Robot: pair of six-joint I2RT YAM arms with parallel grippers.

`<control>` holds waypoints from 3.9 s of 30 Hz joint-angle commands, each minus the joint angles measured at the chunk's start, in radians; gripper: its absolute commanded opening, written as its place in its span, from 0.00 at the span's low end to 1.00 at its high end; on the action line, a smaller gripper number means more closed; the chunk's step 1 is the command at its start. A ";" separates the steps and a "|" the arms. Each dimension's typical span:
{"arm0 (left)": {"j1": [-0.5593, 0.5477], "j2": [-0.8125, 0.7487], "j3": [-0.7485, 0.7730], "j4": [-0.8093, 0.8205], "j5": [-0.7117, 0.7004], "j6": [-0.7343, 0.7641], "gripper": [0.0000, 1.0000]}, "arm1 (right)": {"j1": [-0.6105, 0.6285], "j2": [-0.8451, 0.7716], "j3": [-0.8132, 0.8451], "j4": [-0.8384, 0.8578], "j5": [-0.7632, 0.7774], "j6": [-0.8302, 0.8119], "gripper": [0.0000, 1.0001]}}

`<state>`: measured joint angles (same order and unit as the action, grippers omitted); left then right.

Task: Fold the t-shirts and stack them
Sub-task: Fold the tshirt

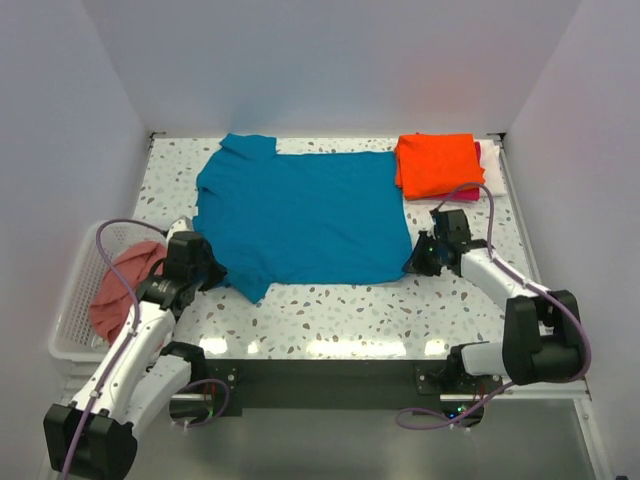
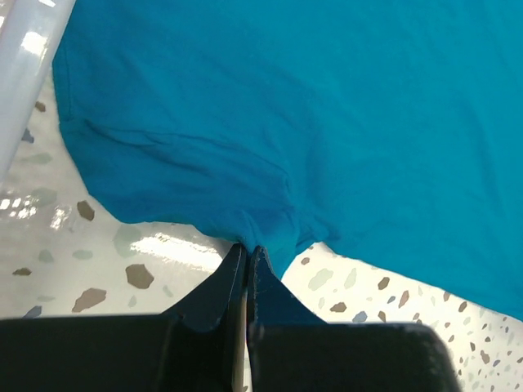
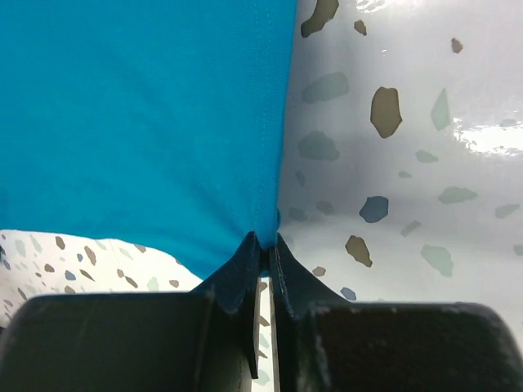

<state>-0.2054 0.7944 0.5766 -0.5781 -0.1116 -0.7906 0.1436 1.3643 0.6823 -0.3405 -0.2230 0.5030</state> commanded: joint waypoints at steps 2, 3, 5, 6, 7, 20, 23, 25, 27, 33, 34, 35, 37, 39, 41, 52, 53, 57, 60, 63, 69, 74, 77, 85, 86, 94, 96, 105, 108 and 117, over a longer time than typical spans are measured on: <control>-0.006 0.021 0.069 -0.019 -0.056 -0.026 0.00 | 0.001 -0.038 0.048 -0.052 0.063 -0.037 0.06; -0.006 0.040 0.097 -0.014 -0.056 -0.012 0.00 | -0.001 -0.025 0.063 -0.061 0.063 -0.038 0.06; -0.008 0.084 0.135 -0.003 -0.050 0.004 0.00 | -0.001 0.014 0.106 -0.065 0.059 -0.040 0.06; -0.006 0.130 0.173 0.015 -0.048 0.019 0.00 | -0.001 0.027 0.118 -0.063 0.057 -0.040 0.06; -0.008 0.153 0.192 0.023 -0.048 0.027 0.00 | -0.001 0.039 0.134 -0.063 0.054 -0.041 0.06; -0.003 0.514 0.448 0.126 -0.100 0.077 0.00 | -0.009 0.298 0.407 -0.057 0.022 -0.006 0.05; 0.008 0.566 0.503 0.121 -0.117 0.083 0.00 | -0.019 0.349 0.453 -0.051 0.008 0.000 0.05; 0.023 0.589 0.540 0.116 -0.132 0.090 0.00 | -0.030 0.370 0.471 -0.048 -0.002 0.009 0.05; 0.035 0.615 0.569 0.116 -0.138 0.096 0.00 | -0.042 0.398 0.497 -0.045 -0.009 0.014 0.05; 0.069 0.667 0.624 0.115 -0.149 0.110 0.00 | -0.065 0.440 0.545 -0.040 -0.036 0.025 0.04; 0.078 0.674 0.631 0.116 -0.148 0.113 0.00 | -0.067 0.446 0.549 -0.040 -0.039 0.025 0.04; 0.081 0.681 0.641 0.115 -0.148 0.113 0.00 | -0.070 0.447 0.557 -0.038 -0.044 0.028 0.04; 0.092 0.687 0.647 0.119 -0.145 0.116 0.00 | -0.078 0.453 0.562 -0.038 -0.047 0.028 0.04; 0.104 0.697 0.655 0.127 -0.139 0.116 0.00 | -0.085 0.466 0.568 -0.034 -0.056 0.031 0.04; 0.110 0.713 0.666 0.135 -0.129 0.116 0.00 | -0.091 0.473 0.577 -0.034 -0.065 0.032 0.04; 0.124 0.796 0.721 0.150 -0.123 0.096 0.00 | -0.119 0.518 0.606 -0.023 -0.098 0.045 0.04; 0.126 0.798 0.730 0.150 -0.122 0.093 0.00 | -0.122 0.524 0.606 -0.017 -0.104 0.046 0.04; 0.135 0.812 0.752 0.158 -0.106 0.090 0.00 | -0.125 0.530 0.615 -0.017 -0.113 0.052 0.04; 0.136 0.822 0.773 0.159 -0.102 0.083 0.00 | -0.127 0.535 0.623 -0.012 -0.119 0.057 0.04; 0.136 0.839 0.795 0.156 -0.097 0.085 0.00 | -0.127 0.547 0.635 -0.015 -0.124 0.060 0.04; 0.136 0.884 0.816 0.153 -0.082 0.083 0.00 | -0.125 0.579 0.672 -0.025 -0.128 0.058 0.06; 0.138 0.953 0.839 0.182 -0.063 0.085 0.00 | -0.128 0.621 0.724 -0.035 -0.122 0.055 0.15; 0.141 1.014 0.884 0.213 -0.017 0.096 0.00 | -0.134 0.644 0.760 -0.038 -0.121 0.060 0.24; 0.175 1.131 0.982 0.251 0.072 0.093 0.03 | -0.138 0.616 0.777 -0.046 -0.087 0.040 0.54; 0.181 1.137 0.986 0.251 0.072 0.090 0.02 | -0.137 0.604 0.764 -0.042 -0.079 0.039 0.54; 0.199 1.177 0.996 0.248 0.096 0.061 0.00 | -0.107 0.486 0.652 -0.017 -0.038 0.017 0.54; 0.202 1.183 0.988 0.259 0.107 0.054 0.00 | -0.095 0.469 0.632 -0.014 -0.029 0.009 0.54; 0.205 1.198 0.986 0.273 0.136 0.040 0.03 | -0.010 0.441 0.622 -0.040 0.048 -0.060 0.54; 0.205 1.204 0.991 0.265 0.135 0.037 0.01 | 0.017 0.441 0.631 -0.052 0.065 -0.081 0.52; 0.228 1.203 0.991 0.259 0.139 0.042 0.00 | 0.073 0.449 0.631 -0.087 0.119 -0.116 0.54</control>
<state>-0.0048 1.9896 1.5349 -0.3592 0.0170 -0.7410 0.2085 1.8492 1.3067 -0.4088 -0.1474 0.4164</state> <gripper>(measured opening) 0.025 0.533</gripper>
